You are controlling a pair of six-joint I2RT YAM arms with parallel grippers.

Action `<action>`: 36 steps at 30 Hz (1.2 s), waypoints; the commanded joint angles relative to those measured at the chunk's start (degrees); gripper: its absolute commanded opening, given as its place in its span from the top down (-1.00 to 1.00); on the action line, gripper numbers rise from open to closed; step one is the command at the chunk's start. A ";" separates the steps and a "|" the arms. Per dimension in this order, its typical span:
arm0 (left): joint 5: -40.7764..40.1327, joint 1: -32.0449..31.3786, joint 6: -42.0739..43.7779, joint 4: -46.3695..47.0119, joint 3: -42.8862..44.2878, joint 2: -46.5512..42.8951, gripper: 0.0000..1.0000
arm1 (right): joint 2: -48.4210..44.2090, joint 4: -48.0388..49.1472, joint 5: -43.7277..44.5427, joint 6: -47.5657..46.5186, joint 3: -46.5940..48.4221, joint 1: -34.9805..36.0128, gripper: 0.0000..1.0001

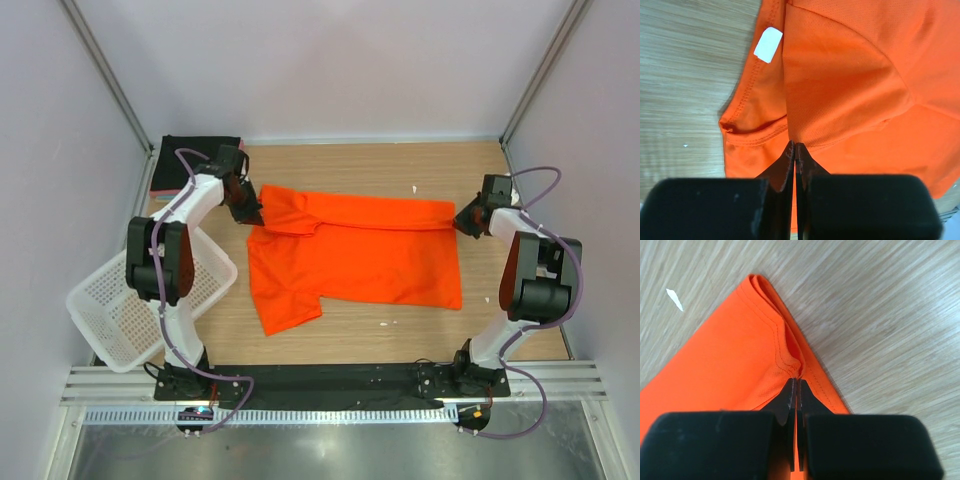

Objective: Fold and stack the t-shirts
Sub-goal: Fold the tshirt

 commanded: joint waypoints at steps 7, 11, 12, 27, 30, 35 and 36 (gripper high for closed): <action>-5.31 -0.94 1.36 -2.06 -0.36 -0.31 1.00 | -2.92 -1.42 1.21 -0.62 -3.03 -0.01 0.98; -6.45 -1.03 1.62 -2.41 -0.89 -0.31 1.00 | -2.40 -0.89 1.56 -0.88 -3.92 -0.09 0.97; -6.72 -1.12 1.71 -2.76 -0.89 -0.13 1.00 | -2.22 -0.89 1.56 -0.88 -3.92 -0.09 0.98; -5.40 -2.87 -4.70 3.37 -8.71 -5.40 1.00 | -4.32 -0.10 1.12 1.23 -5.50 -0.01 0.98; -6.54 -3.67 -6.02 3.83 -9.94 -6.37 1.00 | -4.94 -0.45 0.94 1.49 -5.76 -0.09 0.98; -7.42 -3.84 -6.81 4.80 -12.14 -6.55 1.00 | -5.29 -0.71 0.77 1.23 -6.47 -0.09 0.98; -7.60 -3.84 -6.73 4.62 -12.23 -6.46 1.00 | -5.38 -0.98 0.86 1.14 -6.47 -0.09 0.97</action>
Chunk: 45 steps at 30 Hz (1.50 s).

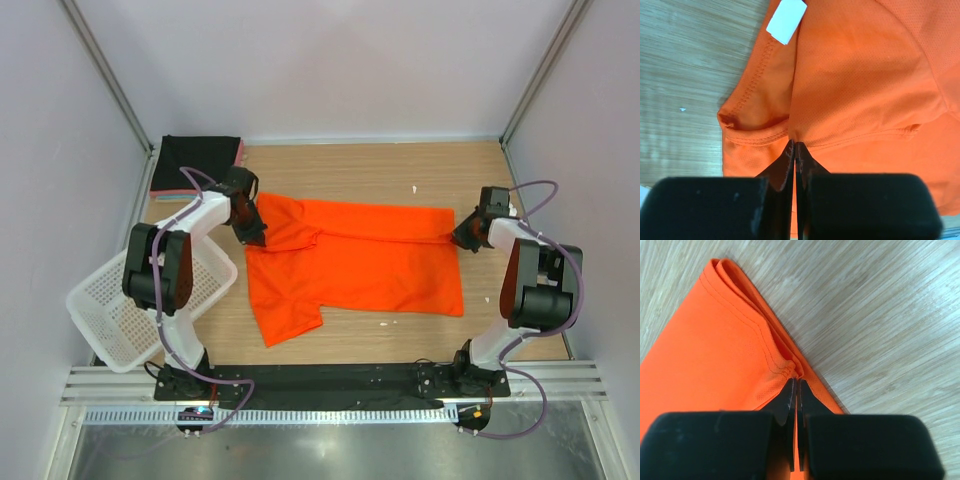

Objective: Fold and stack the t-shirts
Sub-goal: Fold the tshirt

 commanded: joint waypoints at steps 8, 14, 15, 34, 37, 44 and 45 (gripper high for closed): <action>-4.01 -1.07 2.16 -3.16 4.70 -3.89 0.41 | -2.85 -13.04 7.04 0.97 7.21 -0.09 0.34; -1.02 -2.74 5.33 -4.13 10.33 -3.98 0.30 | -4.08 -10.33 3.09 3.52 6.86 1.66 0.30; -0.59 -2.66 5.50 -4.13 10.60 -4.07 0.30 | -3.91 -9.37 2.64 3.69 6.69 2.19 0.32; -0.06 -2.83 9.81 -3.96 14.29 -8.64 0.26 | 10.42 -11.73 17.05 -1.40 13.61 1.14 0.46; 1.25 -2.74 9.72 -2.12 14.56 -8.02 0.27 | 13.49 -12.17 17.49 -2.97 18.35 0.43 0.43; 4.24 -2.39 11.22 -1.93 21.40 0.49 0.25 | 18.86 -16.47 15.30 -6.24 30.85 -0.01 0.39; 4.95 -2.39 11.13 -2.55 22.46 2.51 0.24 | 18.25 -17.09 14.95 -6.24 31.38 0.08 0.38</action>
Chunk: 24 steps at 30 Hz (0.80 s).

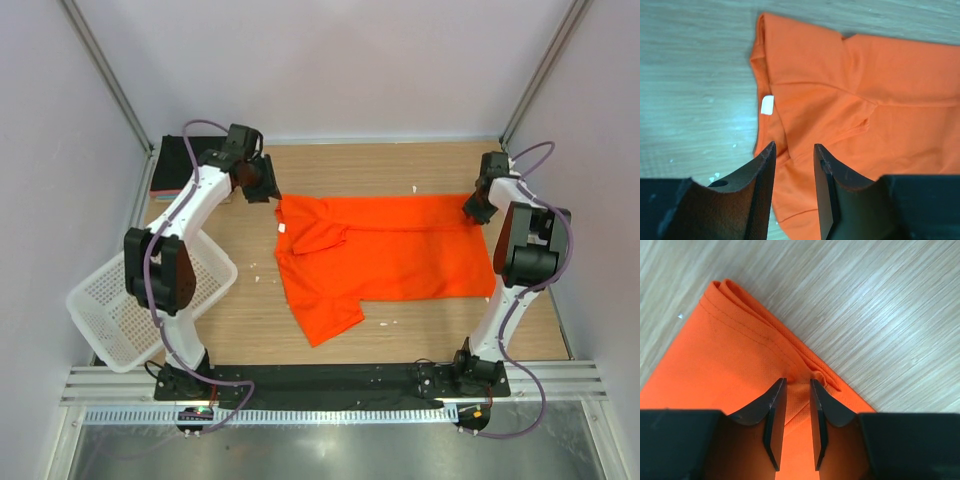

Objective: Fold and stack the t-shirts
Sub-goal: Fold the tshirt

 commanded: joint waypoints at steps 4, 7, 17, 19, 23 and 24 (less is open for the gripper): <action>3.19 0.32 0.35 -2.02 4.69 4.28 0.24 | -6.69 -6.24 -0.79 -1.12 3.87 1.22 0.29; 0.99 0.32 -0.09 -0.89 0.22 2.18 0.21 | -11.52 -7.21 -2.46 0.55 1.51 3.85 0.23; 10.31 -2.31 -9.75 11.68 -17.19 -4.77 0.02 | -21.47 10.79 -15.12 7.50 -14.94 25.10 0.14; 11.18 -2.84 -10.89 15.88 -20.97 -4.86 0.01 | -20.06 12.38 -15.04 7.50 -15.03 27.75 0.12; 12.77 -3.20 -15.55 21.62 -25.90 -4.25 0.04 | -17.43 14.32 -16.70 9.16 -14.86 31.63 0.12; 12.33 -3.29 -15.90 22.32 -26.60 -3.99 0.04 | -17.07 14.58 -16.80 9.69 -14.94 33.11 0.12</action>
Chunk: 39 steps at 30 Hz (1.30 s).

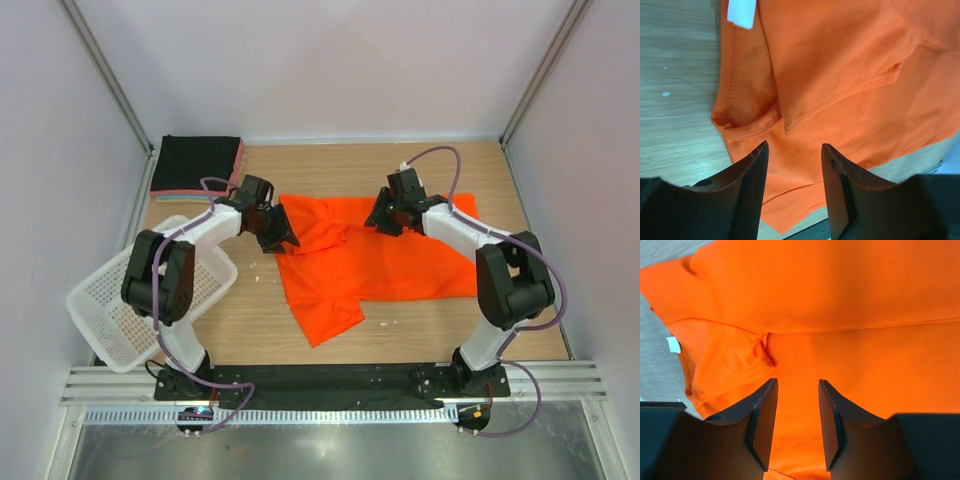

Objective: Fold and stack the t-shirts
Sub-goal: Fold the tshirt

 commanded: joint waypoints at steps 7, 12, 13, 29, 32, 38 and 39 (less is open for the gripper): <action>-5.34 1.41 -1.96 2.89 3.93 -2.08 0.10 | 3.16 2.20 6.30 20.34 -0.28 9.57 0.14; -9.30 5.46 3.65 -7.47 15.10 1.42 0.29 | 6.49 3.34 8.70 31.43 3.56 15.64 0.14; -9.83 6.59 4.19 -8.54 16.77 2.39 0.32 | 7.63 3.08 9.13 31.53 5.15 16.52 0.14; 3.88 13.02 1.57 -4.34 23.20 15.49 1.00 | 21.62 2.91 18.62 3.69 21.86 27.95 0.15; 4.85 13.37 0.95 -3.98 23.82 17.07 1.00 | 23.28 1.24 21.79 0.86 24.15 29.10 0.15; 4.41 13.55 0.77 -3.90 23.73 17.43 1.00 | 25.83 -2.72 24.00 -2.83 27.49 29.98 0.21; 4.49 13.46 0.86 -3.98 23.73 17.51 1.00 | 25.93 -2.64 23.73 -3.44 27.58 30.15 0.22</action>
